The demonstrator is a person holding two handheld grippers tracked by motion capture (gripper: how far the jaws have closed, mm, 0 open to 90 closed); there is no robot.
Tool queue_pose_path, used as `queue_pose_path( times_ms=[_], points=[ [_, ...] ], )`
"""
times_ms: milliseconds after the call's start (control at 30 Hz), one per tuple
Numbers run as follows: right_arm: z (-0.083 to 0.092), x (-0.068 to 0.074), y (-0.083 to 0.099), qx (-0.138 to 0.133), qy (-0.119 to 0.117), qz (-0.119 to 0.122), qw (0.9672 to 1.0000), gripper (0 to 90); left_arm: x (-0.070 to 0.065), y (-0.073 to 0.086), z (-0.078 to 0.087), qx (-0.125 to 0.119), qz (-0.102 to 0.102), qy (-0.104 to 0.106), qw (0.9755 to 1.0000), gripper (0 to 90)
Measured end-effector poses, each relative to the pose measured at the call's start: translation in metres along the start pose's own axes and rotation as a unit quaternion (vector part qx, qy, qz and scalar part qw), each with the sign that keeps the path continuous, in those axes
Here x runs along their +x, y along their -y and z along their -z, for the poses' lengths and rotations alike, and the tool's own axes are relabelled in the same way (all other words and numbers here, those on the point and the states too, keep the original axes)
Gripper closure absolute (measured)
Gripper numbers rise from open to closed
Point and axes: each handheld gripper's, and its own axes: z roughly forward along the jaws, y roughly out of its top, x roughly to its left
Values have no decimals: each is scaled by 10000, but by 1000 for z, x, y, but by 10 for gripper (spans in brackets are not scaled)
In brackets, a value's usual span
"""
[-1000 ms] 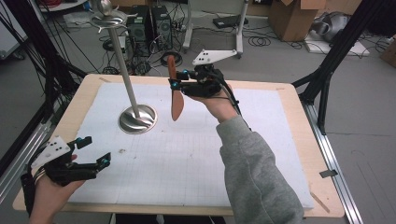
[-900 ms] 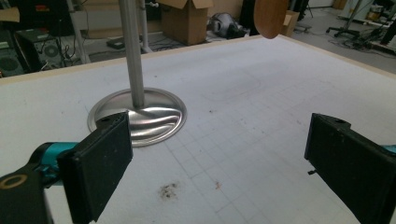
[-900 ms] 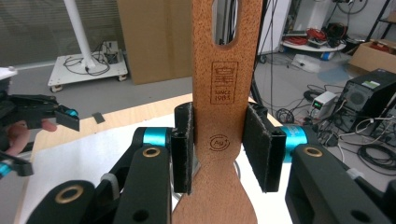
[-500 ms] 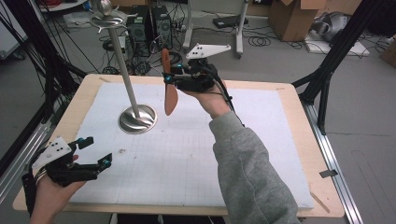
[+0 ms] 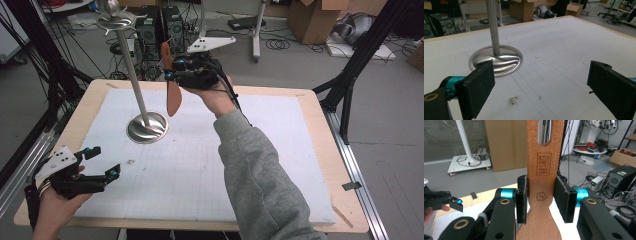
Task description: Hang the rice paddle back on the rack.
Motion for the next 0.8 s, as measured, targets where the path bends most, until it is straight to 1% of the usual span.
queue_pose_path(
  times_ms=[267, 300, 500, 533, 700, 800],
  points=[
    [-13, -2, -13, -9, -39, 23, 10000, 647, 4, 5, -4, 62, 105, 21, 9999, 80],
    [-14, -2, -14, -16, -33, 35, 10000, 647, 4, 6, -4, 55, 142, 15, 9999, 80],
    [-19, 1, -22, -19, -32, 85, 10000, 648, 8, 7, -1, 46, 163, -10, 9999, 80],
    [-20, 1, -23, -28, -46, 91, 9999, 647, 8, 7, -1, 21, 208, 0, 9998, 80],
    [-23, 1, -24, -69, -39, 75, 9999, 647, 8, 7, -1, 14, 199, -8, 9998, 80],
    [-25, 2, -26, -73, -35, 66, 9999, 647, 8, 8, -1, 52, 185, -22, 9998, 80]
  ],
)
